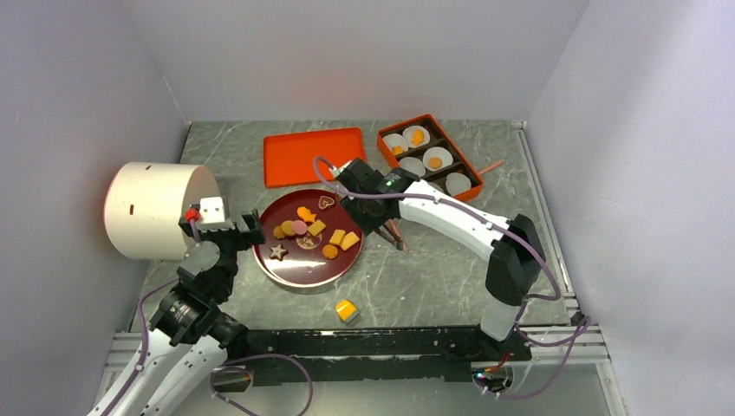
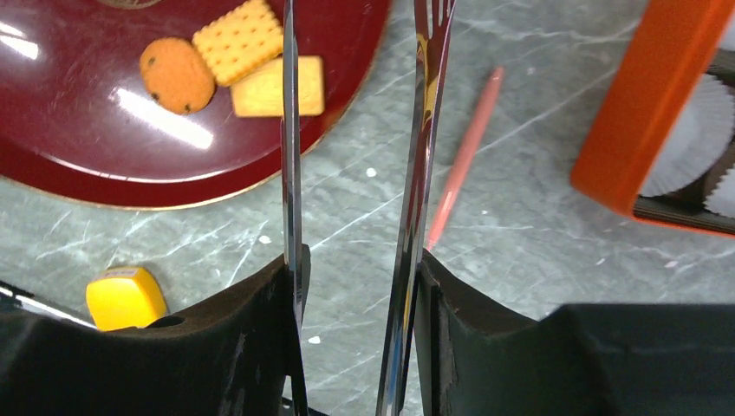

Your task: Pack the cookies

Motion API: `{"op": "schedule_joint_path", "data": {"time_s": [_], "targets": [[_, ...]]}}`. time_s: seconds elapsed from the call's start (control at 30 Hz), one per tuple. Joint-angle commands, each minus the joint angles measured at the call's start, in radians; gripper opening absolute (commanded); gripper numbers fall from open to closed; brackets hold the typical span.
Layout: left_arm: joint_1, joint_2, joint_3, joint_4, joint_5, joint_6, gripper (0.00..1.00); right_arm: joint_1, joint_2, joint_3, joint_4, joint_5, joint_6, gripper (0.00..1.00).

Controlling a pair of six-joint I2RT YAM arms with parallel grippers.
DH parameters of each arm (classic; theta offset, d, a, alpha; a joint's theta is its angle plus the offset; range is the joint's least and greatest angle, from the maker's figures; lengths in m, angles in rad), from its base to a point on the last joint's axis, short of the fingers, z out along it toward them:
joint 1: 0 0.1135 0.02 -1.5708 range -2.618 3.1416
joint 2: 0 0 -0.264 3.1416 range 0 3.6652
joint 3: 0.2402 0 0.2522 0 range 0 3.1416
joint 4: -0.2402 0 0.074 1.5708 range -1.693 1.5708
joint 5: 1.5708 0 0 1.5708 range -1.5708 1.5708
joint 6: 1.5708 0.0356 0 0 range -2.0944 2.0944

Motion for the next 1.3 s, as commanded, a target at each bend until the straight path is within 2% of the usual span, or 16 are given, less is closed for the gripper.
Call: {"op": "schedule_joint_path", "data": {"time_s": [0.0,0.13,0.27,0.67,0.9,1.27], "targets": [[-0.002,0.002,-0.001,0.023,0.007,0.048,0.96,0.023,-0.033,-0.026,0.053,-0.046,0.007,0.49],[0.0,0.036,-0.024,0.056,0.085,0.091,0.97,0.049,-0.005,-0.01,0.052,-0.054,-0.005,0.48],[0.005,0.073,-0.017,0.051,0.056,0.096,0.96,0.069,0.003,-0.016,0.057,-0.068,-0.002,0.48],[0.033,0.024,-0.05,0.074,0.004,0.112,0.96,0.112,0.02,-0.07,0.097,-0.077,-0.015,0.49],[0.038,0.088,-0.035,0.06,0.014,0.092,0.96,0.142,0.083,-0.025,0.079,-0.077,0.018,0.5],[0.038,0.069,-0.042,0.063,0.003,0.071,0.96,0.165,0.187,0.087,0.013,-0.036,0.039,0.59]]}}
